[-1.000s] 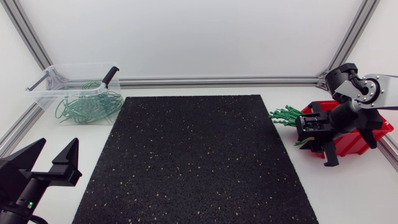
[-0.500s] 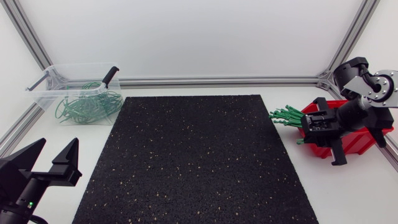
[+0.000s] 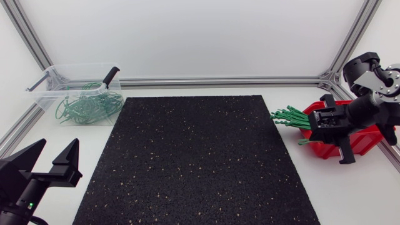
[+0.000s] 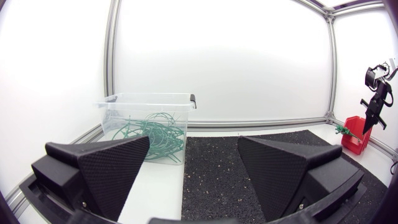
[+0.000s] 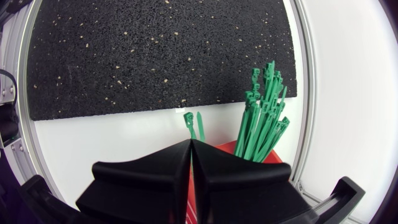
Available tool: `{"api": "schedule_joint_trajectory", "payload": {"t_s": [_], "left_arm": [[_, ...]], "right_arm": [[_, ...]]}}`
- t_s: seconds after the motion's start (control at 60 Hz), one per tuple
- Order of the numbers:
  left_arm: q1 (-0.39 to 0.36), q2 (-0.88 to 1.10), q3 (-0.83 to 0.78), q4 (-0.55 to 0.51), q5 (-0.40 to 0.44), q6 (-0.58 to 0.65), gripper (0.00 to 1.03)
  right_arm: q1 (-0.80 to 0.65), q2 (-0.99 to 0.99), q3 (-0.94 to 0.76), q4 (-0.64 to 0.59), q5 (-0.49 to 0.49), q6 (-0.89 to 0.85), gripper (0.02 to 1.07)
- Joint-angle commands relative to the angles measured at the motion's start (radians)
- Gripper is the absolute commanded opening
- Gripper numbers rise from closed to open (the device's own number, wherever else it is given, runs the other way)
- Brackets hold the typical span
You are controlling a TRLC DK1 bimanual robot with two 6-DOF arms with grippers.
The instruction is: Take a green cable tie from the red box, thread the tail through the head to close it, then place it in the transparent bin on the left.
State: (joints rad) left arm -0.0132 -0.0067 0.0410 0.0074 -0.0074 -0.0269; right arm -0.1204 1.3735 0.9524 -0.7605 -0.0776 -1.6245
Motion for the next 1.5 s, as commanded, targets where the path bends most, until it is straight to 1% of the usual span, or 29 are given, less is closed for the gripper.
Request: {"api": "schedule_joint_trajectory", "payload": {"t_s": [0.0, 0.15, 0.233, 0.283, 0.467, 0.617, 0.8, 0.917, 1.05, 1.15, 1.217, 1.35, 1.483], "left_arm": [[0.005, -0.003, -0.041, -0.014, 0.007, -0.015, 0.99], [0.005, -0.003, -0.041, -0.014, 0.007, -0.015, 0.99], [0.002, -0.003, -0.041, -0.014, 0.007, -0.016, 0.99], [0.002, -0.003, -0.041, -0.014, 0.007, -0.015, 0.99], [0.002, -0.003, -0.041, -0.014, 0.007, -0.015, 0.99], [0.002, -0.003, -0.041, -0.014, 0.007, -0.015, 0.99], [0.004, -0.003, -0.041, -0.014, 0.007, -0.015, 0.99], [0.004, -0.003, -0.041, -0.014, 0.007, -0.016, 0.99], [0.002, -0.003, -0.041, -0.014, 0.007, -0.016, 0.99], [0.002, -0.003, -0.041, -0.014, 0.007, -0.016, 0.99], [0.002, -0.003, -0.041, -0.014, 0.007, -0.015, 0.99], [0.002, -0.003, -0.041, -0.014, 0.007, -0.016, 0.99], [0.002, -0.003, -0.041, -0.014, 0.007, -0.016, 0.99]], "right_arm": [[-0.016, -0.013, 0.04, -0.017, -0.007, -0.021, 0.08], [-0.051, -0.001, 0.114, -0.022, -0.034, -0.018, 0.08], [-0.073, 0.01, 0.183, -0.046, -0.065, -0.009, 0.08], [-0.079, 0.013, 0.218, -0.048, -0.082, 0.011, 0.08], [-0.096, 0.018, 0.348, -0.117, -0.154, 0.069, 0.08], [-0.102, 0.021, 0.417, -0.146, -0.2, 0.118, 0.08], [-0.11, 0.029, 0.41, -0.154, -0.202, 0.12, 0.08], [-0.11, 0.024, 0.428, -0.207, -0.228, 0.137, 0.08], [-0.102, 0.004, 0.353, -0.214, -0.235, 0.12, 0.08], [-0.09, -0.017, 0.33, -0.217, -0.241, 0.123, 0.08], [-0.085, -0.037, 0.352, -0.24, -0.28, 0.138, 0.08], [-0.09, -0.044, 0.476, -0.324, -0.378, 0.212, 0.08], [-0.102, -0.04, 0.626, -0.37, -0.491, 0.359, 0.08]]}}
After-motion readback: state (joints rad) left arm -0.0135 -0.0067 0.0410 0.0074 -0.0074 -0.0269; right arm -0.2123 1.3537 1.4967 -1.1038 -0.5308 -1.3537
